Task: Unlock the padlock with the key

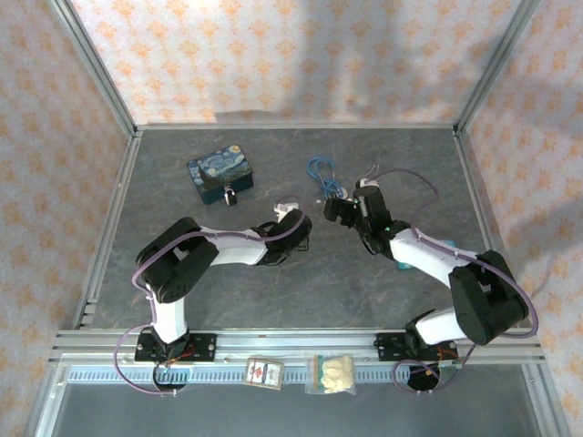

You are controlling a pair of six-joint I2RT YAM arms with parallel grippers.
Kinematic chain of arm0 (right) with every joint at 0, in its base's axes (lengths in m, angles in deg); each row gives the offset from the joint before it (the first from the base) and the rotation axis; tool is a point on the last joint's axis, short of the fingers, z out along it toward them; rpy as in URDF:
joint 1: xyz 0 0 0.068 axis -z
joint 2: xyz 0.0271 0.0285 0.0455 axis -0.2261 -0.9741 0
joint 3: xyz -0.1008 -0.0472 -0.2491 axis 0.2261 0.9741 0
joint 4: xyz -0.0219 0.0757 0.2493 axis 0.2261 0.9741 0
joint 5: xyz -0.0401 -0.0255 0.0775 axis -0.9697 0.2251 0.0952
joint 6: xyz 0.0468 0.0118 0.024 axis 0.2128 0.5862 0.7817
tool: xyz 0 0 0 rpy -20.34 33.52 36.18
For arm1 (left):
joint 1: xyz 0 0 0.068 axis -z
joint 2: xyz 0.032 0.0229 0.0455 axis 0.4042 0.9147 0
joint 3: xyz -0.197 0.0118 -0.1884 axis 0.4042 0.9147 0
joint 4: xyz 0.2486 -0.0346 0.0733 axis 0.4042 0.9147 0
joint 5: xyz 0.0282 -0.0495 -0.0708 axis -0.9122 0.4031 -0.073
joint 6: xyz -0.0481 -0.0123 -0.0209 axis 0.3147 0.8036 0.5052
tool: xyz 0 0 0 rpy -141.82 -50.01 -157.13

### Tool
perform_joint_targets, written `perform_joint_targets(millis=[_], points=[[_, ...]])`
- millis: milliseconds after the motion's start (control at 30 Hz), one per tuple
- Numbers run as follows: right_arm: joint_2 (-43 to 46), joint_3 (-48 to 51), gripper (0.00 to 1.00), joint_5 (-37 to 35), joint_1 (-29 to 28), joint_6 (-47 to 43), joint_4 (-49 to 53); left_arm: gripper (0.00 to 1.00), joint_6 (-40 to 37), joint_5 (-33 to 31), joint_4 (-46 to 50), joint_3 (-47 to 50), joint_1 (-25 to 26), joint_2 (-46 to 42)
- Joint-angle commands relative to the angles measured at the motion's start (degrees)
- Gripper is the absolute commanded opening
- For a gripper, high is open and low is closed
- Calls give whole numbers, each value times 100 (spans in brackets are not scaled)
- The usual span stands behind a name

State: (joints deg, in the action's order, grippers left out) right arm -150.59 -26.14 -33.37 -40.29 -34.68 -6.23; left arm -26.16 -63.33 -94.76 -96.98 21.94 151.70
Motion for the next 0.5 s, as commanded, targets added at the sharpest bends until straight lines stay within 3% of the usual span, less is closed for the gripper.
perform_joint_targets(millis=[0, 100, 267, 467], points=[[99, 12, 100, -134, -33, -115, 154, 27, 426, 71, -100, 84, -16, -205], [88, 4, 93, 248, -29, -248, 136, 49, 442, -449, 2, 399, -152, -774], [-337, -241, 81, 1080, -147, -197, 167, 55, 482, -534, -180, 1193, -1042, -1886], [-970, -671, 76, 1114, -917, -1, 306, 65, 451, -609, -532, 1835, -1774, -2746]])
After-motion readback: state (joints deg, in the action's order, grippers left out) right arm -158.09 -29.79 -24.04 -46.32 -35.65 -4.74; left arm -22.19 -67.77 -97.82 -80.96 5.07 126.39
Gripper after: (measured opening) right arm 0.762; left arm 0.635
